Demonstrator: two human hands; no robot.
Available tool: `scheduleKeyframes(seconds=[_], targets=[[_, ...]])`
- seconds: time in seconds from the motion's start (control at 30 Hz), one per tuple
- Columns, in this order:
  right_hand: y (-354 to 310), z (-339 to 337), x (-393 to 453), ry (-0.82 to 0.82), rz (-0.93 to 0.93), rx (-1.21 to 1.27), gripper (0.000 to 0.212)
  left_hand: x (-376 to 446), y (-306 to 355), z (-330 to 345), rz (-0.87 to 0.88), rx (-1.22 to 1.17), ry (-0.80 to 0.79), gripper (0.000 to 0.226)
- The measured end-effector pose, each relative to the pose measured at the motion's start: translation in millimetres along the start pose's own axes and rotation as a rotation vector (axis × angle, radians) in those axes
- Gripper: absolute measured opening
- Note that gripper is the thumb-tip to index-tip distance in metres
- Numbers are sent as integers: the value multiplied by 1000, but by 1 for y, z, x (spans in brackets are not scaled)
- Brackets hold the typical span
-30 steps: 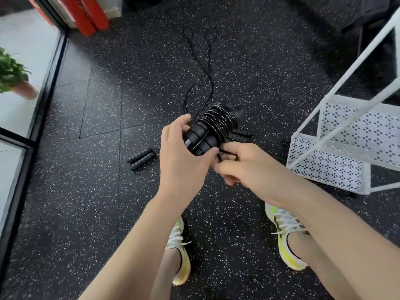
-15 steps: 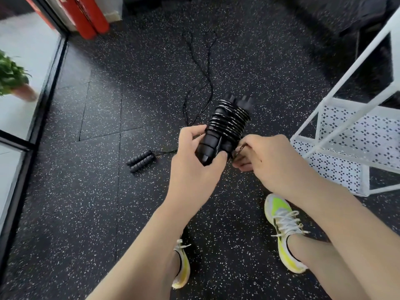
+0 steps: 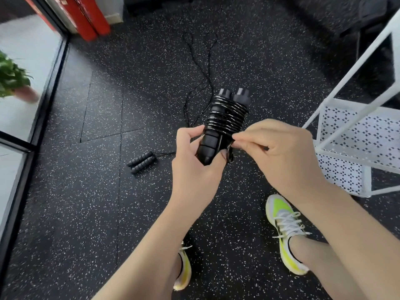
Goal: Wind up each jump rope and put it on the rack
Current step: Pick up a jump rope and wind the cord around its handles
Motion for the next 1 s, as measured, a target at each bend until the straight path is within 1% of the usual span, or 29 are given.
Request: scheduleKeyframes(seconds=[0.07,0.2,0.47,0.57,0.63,0.77,0.87,1.0], targets=[[1,-2,3,13,20,1,8,-3,0,2,15,13,-19,45],[4,-2,4,-19,68,67,8,-4,-1,4,57,62,-48,47],[4,3,2,-44,153,148,19,-7,1,7,74,94,-43,45],[3,5,1,-84,178,136,25,-8,1,6,75,114,-36,46],[3,6,3,-114,203,115,25,-8,2,6,65,120,-36,44],[5,4,5,-133,257,-42,13,-11,2,10,37,125,-74,42],[5,5,5,-158,213,-105,11,-13,2,13,31,117,-79,42],[6,4,4,-172,170,-99,11,-10,2,11,29,95,-78,44]])
Point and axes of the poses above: each hand's wrist, its own x-axis towards the middle knuckle, its own z-axis out of the palm, y = z × x, the point moved 3 cm from there along x, towards the middle knuckle, and after that the axes turned 13 degrees about z, right-handed, at the moved point
